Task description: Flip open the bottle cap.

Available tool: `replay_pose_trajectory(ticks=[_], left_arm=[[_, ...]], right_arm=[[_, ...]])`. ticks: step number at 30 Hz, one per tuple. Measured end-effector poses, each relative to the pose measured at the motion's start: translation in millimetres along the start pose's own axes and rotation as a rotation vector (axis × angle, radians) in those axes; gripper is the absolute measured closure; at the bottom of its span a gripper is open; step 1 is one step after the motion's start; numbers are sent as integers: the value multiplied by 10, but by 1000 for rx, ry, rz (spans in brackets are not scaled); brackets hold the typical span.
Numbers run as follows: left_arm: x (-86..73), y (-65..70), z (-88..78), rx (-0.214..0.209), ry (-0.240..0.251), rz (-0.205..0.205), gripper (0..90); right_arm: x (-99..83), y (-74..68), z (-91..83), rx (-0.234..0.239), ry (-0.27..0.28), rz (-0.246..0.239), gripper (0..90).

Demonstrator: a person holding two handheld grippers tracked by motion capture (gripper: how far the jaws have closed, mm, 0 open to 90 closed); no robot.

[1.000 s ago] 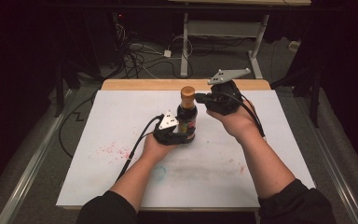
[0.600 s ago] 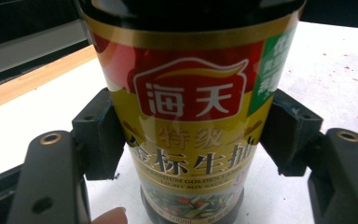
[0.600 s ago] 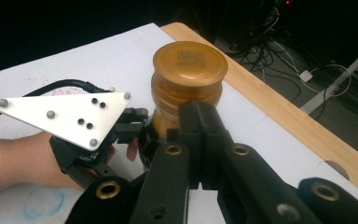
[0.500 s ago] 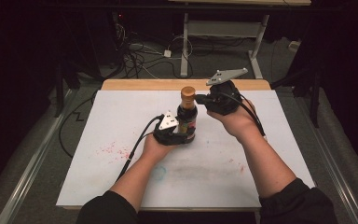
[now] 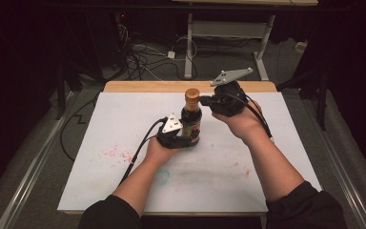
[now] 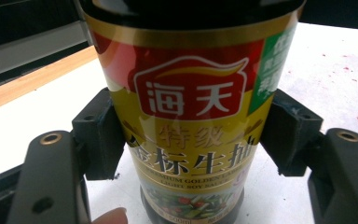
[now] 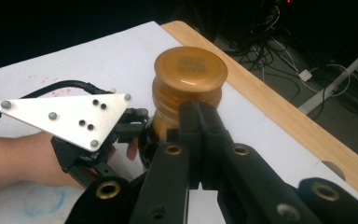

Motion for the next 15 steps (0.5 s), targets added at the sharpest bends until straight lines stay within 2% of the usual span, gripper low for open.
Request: replay_pose_trajectory(ticks=[7,11,15], left_arm=[[0,1,-2,1,-2,1,293],[-1,2,-5,2,-3,-3,293],[-3,3,-1,8,-5,7,291]], right_arm=[[32,-19,6,8,-28,-21,900],[82,-23,13,6,-71,-55,900],[94,-22,16,3,-80,-56,900]])
Point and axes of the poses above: each handheld gripper's, and its own axes: z roughly forward along the jaws, x roughly out of its top, y roughly to its right, the point moved 6 cm from there along z, roughly forward along the jaws, and after that the axes turned 10 degrees about -z, right-handed, at the moved point
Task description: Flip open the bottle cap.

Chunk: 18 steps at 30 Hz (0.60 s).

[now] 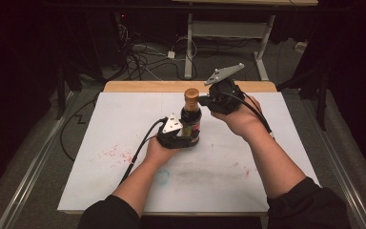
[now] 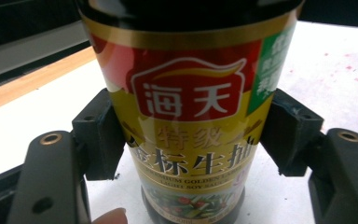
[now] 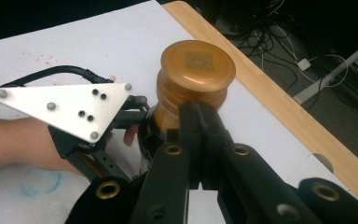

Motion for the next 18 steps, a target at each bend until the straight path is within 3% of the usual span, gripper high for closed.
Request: replay_pose_trajectory(ticks=[18], left_arm=[[-5,-8,0,-4,6,-8,291]], right_arm=[[38,11,9,-14,75,34,900]])
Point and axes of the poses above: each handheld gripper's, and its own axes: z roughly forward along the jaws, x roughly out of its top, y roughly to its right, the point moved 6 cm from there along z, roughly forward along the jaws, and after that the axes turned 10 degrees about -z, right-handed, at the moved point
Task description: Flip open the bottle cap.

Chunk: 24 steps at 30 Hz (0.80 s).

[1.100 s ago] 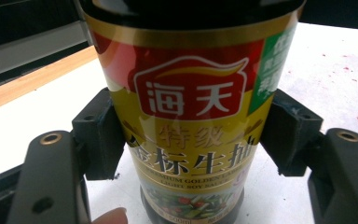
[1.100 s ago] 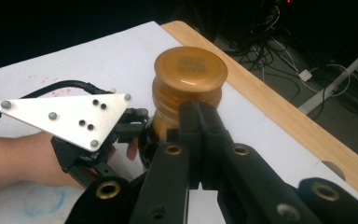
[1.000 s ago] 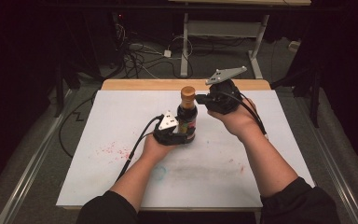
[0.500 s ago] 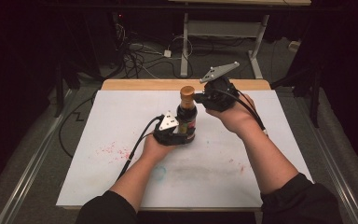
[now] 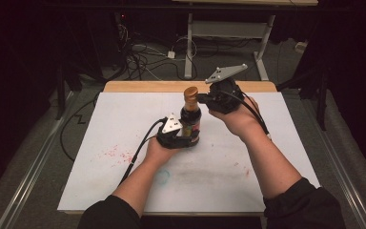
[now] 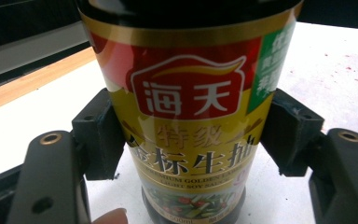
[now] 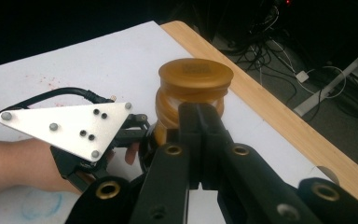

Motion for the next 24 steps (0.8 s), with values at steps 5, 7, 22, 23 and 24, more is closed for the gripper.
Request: replay_pose_trajectory(ticks=[5,7,22,23,24], left_arm=[[-1,-3,0,-3,1,-3,290],[-2,-5,-1,-3,1,-4,290],[-5,-4,0,-5,4,-4,288],[-6,-3,0,-5,5,-4,288],[-7,-3,-1,-5,5,-3,288]], right_arm=[[19,4,4,-6,13,6,900],[25,5,8,-7,15,4,900],[100,21,4,-20,37,4,900],[119,29,0,-26,40,4,900],[119,29,0,-26,40,4,900]])
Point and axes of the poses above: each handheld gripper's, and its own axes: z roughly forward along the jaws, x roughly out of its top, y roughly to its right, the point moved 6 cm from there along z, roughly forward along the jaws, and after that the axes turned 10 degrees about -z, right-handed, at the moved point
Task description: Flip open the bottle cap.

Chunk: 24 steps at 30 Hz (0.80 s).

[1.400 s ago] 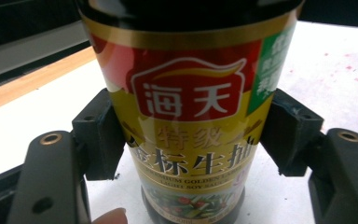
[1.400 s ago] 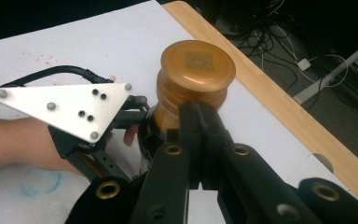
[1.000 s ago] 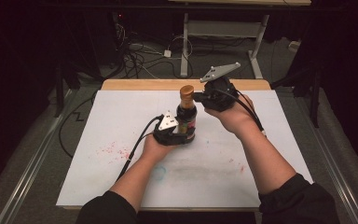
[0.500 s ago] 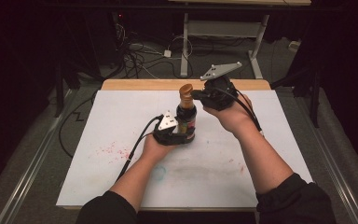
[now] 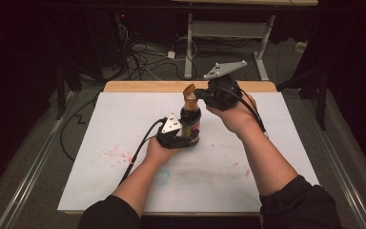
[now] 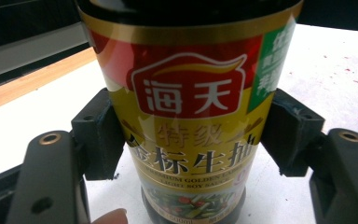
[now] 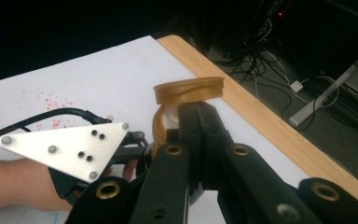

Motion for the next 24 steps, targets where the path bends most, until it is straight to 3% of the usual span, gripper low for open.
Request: replay_pose_trajectory(ticks=[24], left_arm=[[-5,4,0,2,5,7,286]], right_arm=[[219,-65,186,5,57,-4,900]])
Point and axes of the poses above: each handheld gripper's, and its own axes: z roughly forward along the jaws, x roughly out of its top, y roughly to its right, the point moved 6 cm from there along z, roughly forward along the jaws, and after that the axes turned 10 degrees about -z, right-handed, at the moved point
